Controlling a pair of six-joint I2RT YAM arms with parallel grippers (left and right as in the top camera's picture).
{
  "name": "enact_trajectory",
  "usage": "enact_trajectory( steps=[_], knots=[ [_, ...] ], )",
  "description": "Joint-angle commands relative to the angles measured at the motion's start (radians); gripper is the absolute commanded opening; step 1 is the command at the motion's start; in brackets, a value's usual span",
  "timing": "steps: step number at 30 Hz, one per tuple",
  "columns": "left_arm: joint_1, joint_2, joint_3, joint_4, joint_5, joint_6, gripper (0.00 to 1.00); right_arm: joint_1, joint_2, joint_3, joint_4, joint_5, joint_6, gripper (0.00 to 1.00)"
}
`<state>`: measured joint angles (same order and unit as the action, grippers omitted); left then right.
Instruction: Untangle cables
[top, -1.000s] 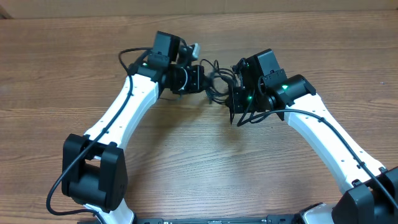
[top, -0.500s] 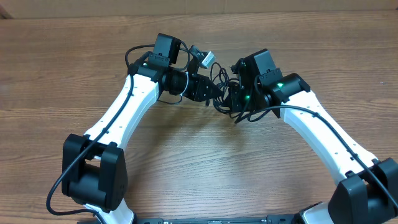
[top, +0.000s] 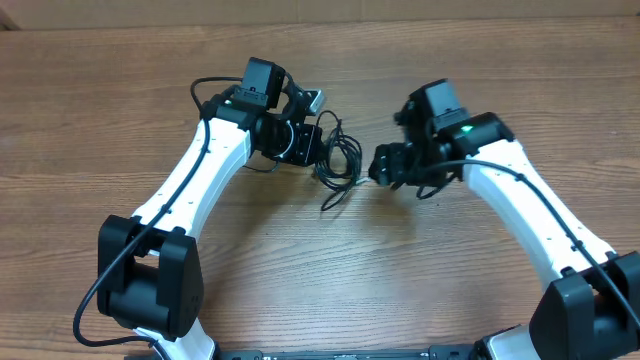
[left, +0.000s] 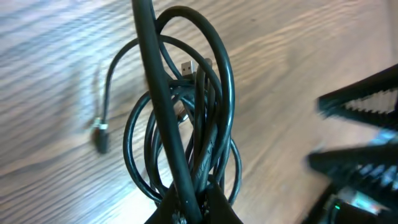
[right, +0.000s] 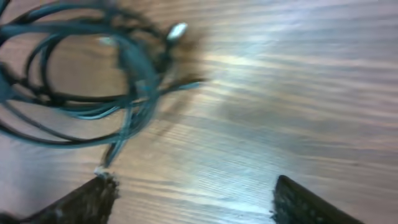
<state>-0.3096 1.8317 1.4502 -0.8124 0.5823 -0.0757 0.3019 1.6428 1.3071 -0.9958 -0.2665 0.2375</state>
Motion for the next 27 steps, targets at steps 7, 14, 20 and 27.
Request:
enact_trajectory(
  steps=[7,14,20,27],
  knots=[
    [0.031,-0.007,0.021,-0.01,0.302,0.34,0.04,-0.127,-0.025,0.021,0.039,-0.417,-0.329,0.95],
    [0.108,-0.007,0.021,-0.098,0.578,0.579,0.04,-0.126,0.003,0.019,0.06,-0.497,-0.429,0.94],
    [0.159,-0.007,0.021,-0.161,0.667,0.662,0.04,-0.123,0.04,0.019,0.087,-0.611,-0.429,0.86],
    [0.158,-0.007,0.021,-0.162,0.64,0.663,0.04,-0.097,0.078,0.019,0.085,-0.653,-0.429,0.66]
  ],
)
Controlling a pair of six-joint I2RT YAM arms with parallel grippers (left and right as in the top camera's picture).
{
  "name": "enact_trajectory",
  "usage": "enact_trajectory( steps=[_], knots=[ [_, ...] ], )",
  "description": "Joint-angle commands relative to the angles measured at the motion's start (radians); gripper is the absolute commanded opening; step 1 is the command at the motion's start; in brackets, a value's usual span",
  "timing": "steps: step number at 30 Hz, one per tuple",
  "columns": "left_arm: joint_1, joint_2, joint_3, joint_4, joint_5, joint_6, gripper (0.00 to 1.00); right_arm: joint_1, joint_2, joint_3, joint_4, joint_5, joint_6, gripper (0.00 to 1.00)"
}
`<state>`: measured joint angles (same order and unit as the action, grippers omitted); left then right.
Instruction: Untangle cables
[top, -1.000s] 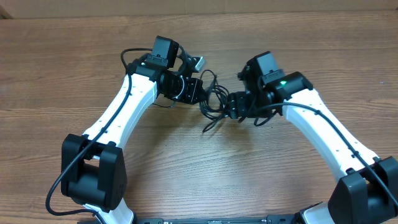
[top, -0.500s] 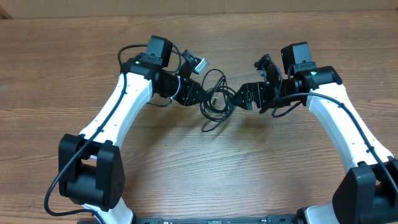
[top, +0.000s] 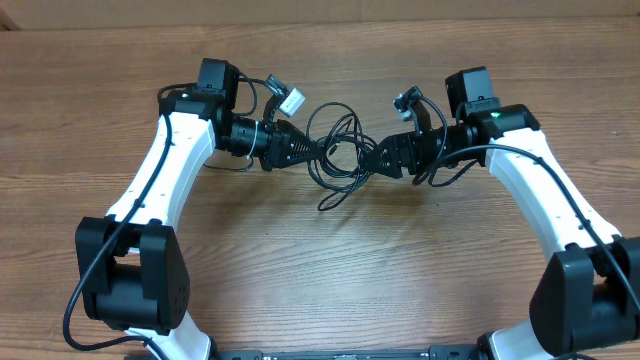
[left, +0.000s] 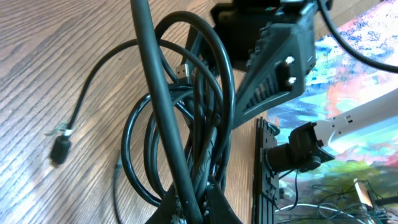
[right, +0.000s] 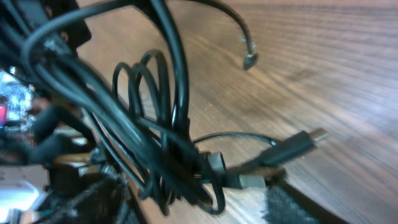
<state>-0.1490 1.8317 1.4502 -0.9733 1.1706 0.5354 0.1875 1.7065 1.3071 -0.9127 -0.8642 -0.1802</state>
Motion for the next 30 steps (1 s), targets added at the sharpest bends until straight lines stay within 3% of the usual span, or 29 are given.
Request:
enact_trajectory(
  steps=[1,8,13,21,30],
  knots=[
    [-0.002,-0.007,0.021,-0.001,0.047,0.052,0.04,0.023,0.015,0.019,0.003,-0.074,-0.011,0.63],
    [-0.003,-0.007,0.021,-0.003,-0.004,0.039,0.04,0.042,0.015,0.019,0.013,-0.124,-0.011,0.21],
    [-0.003,-0.007,0.021,-0.002,-0.104,-0.054,0.07,0.042,0.015,0.019,0.014,-0.102,-0.007,0.04],
    [-0.003,-0.007,0.021,0.004,-0.132,-0.079,0.32,0.042,0.015,0.019,0.013,-0.068,-0.004,0.04],
    [-0.003,-0.007,0.021,0.009,-0.181,-0.079,0.51,0.042,0.015,0.019,0.014,-0.068,-0.004,0.04]
  ],
)
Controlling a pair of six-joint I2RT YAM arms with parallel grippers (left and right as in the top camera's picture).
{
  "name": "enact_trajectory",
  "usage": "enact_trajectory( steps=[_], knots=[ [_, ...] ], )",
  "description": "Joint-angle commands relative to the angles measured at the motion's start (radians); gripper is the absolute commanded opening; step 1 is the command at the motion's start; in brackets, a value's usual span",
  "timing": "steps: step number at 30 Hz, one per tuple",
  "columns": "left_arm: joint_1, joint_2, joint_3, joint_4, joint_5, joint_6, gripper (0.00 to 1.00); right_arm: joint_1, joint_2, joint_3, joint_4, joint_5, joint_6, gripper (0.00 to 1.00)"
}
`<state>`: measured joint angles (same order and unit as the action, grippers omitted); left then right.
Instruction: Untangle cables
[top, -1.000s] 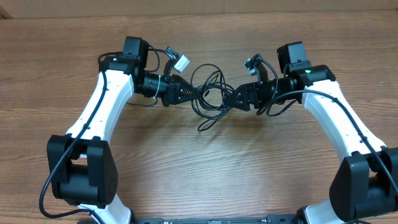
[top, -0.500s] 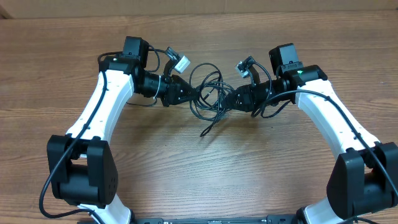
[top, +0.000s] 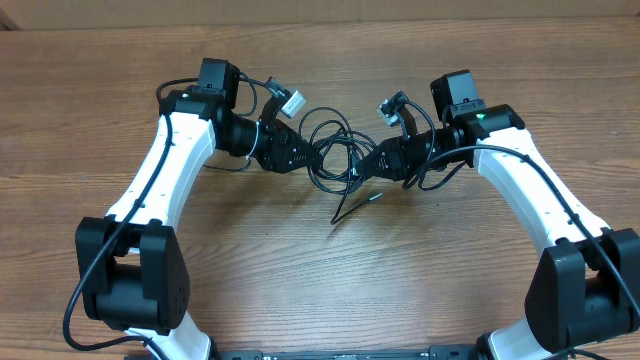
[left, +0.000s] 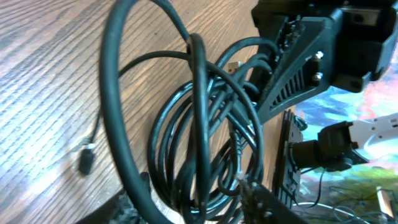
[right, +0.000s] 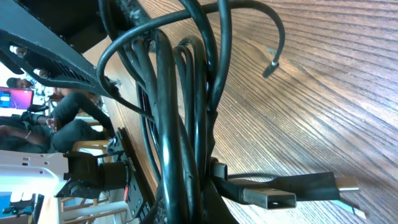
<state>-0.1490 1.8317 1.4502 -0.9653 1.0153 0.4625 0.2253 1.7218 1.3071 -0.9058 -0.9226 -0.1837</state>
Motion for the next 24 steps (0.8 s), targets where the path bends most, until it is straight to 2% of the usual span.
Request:
enact_trajectory(
  steps=[1,3,7,13,19,24],
  knots=[
    [-0.003,-0.007,0.021,0.001,-0.029,-0.006,0.54,0.004,0.0,0.019,0.007,-0.01,-0.001,0.04],
    [-0.003,-0.007,0.021,0.001,-0.029,-0.006,0.63,0.004,0.0,0.019,0.007,-0.01,0.0,0.04],
    [-0.003,-0.007,0.021,0.004,-0.032,-0.006,0.72,0.004,0.0,0.019,0.007,-0.01,0.0,0.04],
    [-0.003,-0.007,0.021,0.014,-0.054,-0.006,1.0,0.004,0.0,0.019,0.007,-0.01,0.0,0.04],
    [0.004,-0.008,0.034,0.055,-0.053,-0.068,1.0,0.004,0.0,0.019,0.007,-0.01,-0.001,0.04],
    [0.027,-0.009,0.112,0.042,-0.05,-0.086,1.0,0.004,0.0,0.019,0.007,-0.01,0.0,0.04]
  ],
)
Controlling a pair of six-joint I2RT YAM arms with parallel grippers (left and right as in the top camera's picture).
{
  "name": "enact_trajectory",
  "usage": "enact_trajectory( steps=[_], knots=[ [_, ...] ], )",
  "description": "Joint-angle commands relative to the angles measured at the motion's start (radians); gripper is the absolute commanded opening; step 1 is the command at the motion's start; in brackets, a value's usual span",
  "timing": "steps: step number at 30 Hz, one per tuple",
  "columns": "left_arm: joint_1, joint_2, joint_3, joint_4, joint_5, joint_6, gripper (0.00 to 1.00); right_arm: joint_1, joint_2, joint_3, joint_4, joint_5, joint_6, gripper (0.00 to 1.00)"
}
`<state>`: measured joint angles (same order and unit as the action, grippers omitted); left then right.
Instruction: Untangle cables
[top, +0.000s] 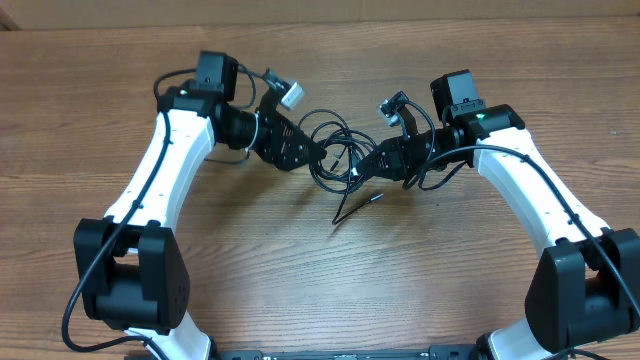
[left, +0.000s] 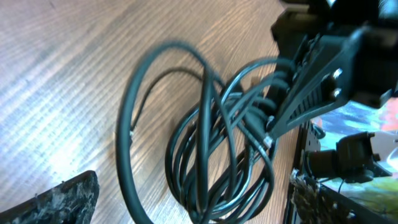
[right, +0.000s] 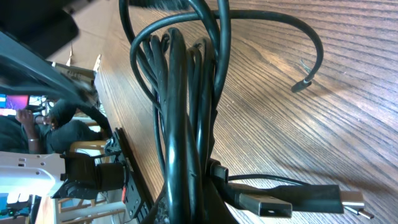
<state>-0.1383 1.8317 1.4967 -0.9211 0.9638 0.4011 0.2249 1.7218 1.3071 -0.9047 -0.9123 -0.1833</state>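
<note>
A tangle of black cables (top: 335, 150) hangs between the two grippers over the middle of the table. My right gripper (top: 362, 170) is shut on its right side; in the right wrist view the strands (right: 180, 112) run straight into the right gripper (right: 189, 213), with a USB plug (right: 273, 205) beside it. My left gripper (top: 305, 152) stands open at the bundle's left side. In the left wrist view the loops (left: 230, 149) hang between its spread fingers (left: 62, 199), ungripped.
One loose cable tail (top: 350, 208) trails from the bundle onto the wooden table (top: 320, 290) in front of the grippers. A thin cable end (right: 305, 84) curls over the wood. Both white arms reach in from the near corners.
My left gripper's fingers stand wider apart and the bundle sits further from its camera. The right gripper still holds the bundle in the same place.
At first my left gripper was shut on the bundle while the right stood open beside it. Then the right gripper's fingers were around the bundle's far side. Later the right was shut on it and the left was partly open; now the left is wide open.
</note>
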Motion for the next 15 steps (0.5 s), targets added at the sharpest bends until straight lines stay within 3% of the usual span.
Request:
enact_trajectory(
  steps=[1,12,15],
  knots=[
    [0.021,-0.01,0.088,-0.011,0.002,-0.024,0.99,0.004,0.0,0.019,0.005,-0.02,-0.001,0.04],
    [-0.003,-0.014,0.191,-0.024,-0.01,-0.024,1.0,0.004,0.0,0.019,0.006,0.014,0.0,0.04],
    [-0.033,-0.014,0.191,-0.024,-0.132,-0.078,1.0,0.004,0.0,0.019,0.006,0.014,0.0,0.04]
  ],
)
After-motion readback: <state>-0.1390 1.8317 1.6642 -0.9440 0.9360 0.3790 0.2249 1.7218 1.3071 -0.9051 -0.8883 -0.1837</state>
